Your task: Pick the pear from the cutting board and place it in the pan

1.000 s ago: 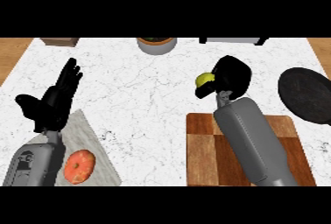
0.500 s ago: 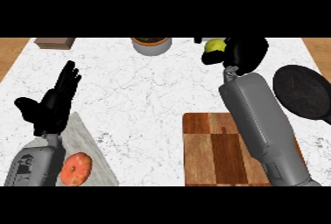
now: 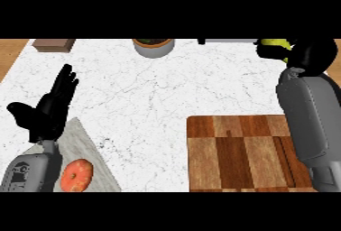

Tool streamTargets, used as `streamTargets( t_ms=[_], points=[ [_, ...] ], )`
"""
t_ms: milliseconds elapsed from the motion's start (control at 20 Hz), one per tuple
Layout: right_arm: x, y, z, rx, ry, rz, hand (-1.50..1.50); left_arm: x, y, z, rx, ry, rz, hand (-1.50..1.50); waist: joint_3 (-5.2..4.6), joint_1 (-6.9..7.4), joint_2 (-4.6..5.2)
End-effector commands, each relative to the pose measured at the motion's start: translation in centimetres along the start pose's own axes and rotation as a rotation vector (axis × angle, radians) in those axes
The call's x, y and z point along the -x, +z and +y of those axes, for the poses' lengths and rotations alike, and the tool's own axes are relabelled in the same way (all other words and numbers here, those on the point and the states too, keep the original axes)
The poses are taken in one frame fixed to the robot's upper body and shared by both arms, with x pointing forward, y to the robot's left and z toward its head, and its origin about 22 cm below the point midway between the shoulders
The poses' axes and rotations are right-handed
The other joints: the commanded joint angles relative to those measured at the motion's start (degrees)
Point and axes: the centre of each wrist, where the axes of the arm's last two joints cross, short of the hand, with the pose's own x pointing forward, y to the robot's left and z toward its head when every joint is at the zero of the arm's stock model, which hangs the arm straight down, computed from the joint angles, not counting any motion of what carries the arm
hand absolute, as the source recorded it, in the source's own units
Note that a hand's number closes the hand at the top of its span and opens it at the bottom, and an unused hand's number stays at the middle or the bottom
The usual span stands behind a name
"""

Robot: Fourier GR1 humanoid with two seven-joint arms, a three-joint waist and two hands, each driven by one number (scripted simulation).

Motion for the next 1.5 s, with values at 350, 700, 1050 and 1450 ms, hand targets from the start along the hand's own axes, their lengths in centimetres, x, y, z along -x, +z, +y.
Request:
streamTargets(
  t_ms=[350, 700, 1050, 1450],
  points=[
    [13.1, -9.4, -2.2, 0.140, 0.188, 0.078, 1.50, 0.3, -1.1, -1.9, 0.004, -0.001, -0.017, 0.00, 0.05, 0.64, 0.61],
    [20.9, -10.1, -1.8, 0.162, 0.194, 0.136, 1.50, 0.2, 0.4, -1.0, 0.048, -0.006, -0.016, 0.00, 0.21, 2.02, 0.85],
    [23.0, -10.3, -2.1, 0.044, 0.049, 0.230, -1.50, -0.1, -0.5, -0.7, 0.045, 0.008, -0.033, 0.00, 0.43, 2.76, 1.41],
    [25.3, -8.1, -0.1, -0.167, -0.146, 0.223, -1.50, -0.2, -1.1, -1.9, 0.037, 0.012, -0.035, 0.00, 0.41, 2.45, 1.43]
  ],
)
